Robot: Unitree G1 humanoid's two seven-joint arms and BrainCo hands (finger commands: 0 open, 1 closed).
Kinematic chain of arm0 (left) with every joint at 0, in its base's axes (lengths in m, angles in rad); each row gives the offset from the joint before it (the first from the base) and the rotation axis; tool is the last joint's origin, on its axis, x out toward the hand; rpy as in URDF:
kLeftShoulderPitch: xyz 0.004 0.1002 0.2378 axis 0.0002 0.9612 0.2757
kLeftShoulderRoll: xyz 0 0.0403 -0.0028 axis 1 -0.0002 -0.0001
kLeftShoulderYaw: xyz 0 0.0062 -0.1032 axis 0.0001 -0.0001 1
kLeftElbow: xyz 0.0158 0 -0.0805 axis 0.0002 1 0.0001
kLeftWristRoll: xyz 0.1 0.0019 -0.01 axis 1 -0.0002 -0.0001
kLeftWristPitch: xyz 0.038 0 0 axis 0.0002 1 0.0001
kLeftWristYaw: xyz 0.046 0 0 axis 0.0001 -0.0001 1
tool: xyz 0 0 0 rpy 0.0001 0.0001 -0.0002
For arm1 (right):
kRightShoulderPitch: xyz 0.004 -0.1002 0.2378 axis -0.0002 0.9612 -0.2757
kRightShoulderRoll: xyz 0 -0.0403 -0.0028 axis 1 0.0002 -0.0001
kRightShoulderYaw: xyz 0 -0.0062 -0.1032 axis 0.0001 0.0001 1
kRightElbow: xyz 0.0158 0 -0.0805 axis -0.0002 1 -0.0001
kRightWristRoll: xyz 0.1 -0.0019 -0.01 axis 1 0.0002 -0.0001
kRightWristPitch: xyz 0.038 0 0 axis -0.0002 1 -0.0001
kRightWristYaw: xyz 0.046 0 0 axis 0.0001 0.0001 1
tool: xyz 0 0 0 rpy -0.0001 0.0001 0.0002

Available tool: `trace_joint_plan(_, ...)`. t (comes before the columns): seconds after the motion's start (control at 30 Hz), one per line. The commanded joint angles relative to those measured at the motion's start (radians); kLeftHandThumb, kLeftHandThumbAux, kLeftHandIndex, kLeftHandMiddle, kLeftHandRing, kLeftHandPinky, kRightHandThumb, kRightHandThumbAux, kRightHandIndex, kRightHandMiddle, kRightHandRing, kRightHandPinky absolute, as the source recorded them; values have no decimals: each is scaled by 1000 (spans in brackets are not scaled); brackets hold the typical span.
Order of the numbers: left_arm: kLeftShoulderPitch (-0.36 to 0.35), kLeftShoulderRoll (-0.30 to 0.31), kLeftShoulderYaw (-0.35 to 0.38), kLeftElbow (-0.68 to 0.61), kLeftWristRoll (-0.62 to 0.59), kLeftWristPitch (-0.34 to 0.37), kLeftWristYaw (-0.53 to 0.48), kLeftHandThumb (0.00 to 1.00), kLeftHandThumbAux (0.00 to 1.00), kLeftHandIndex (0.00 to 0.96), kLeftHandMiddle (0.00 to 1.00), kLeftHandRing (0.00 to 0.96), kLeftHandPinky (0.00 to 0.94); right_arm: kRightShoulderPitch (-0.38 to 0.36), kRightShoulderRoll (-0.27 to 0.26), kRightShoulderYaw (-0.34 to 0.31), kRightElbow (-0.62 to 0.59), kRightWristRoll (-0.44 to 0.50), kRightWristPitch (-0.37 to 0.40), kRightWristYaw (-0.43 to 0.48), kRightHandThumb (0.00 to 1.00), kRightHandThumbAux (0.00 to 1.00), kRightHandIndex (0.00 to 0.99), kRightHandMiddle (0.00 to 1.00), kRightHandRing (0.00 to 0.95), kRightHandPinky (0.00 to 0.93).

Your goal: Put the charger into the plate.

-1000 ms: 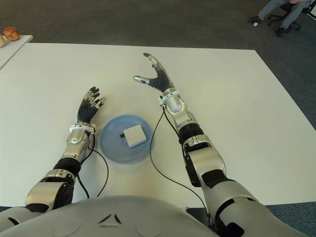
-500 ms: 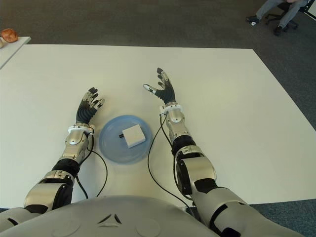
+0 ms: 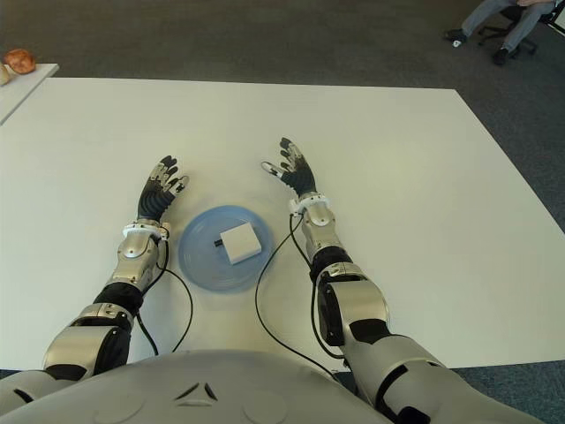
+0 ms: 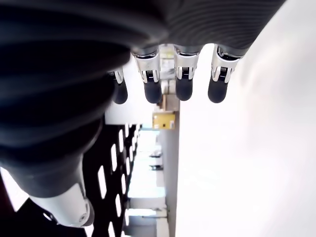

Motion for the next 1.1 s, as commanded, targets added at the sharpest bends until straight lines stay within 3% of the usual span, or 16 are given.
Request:
trace_joint_plan(0.03, 78, -6, -4, 112, 11, 73, -14, 0, 609, 62, 103, 93, 99, 22, 10, -27, 39, 28, 44, 12, 0, 723, 9, 45, 10, 18)
trace_joint_plan(0.6, 64, 16, 79, 180, -76, 53, -95, 0, 659, 70, 136, 124, 135, 116, 33, -48, 130, 20, 48, 82, 0, 693, 37, 75, 36, 46)
trace_joint_plan(1.1, 81, 3, 119, 155, -111, 52, -120, 0, 689, 68, 134, 115, 119, 104, 22, -17, 114, -13, 47, 61, 0, 689, 44, 81, 42, 57)
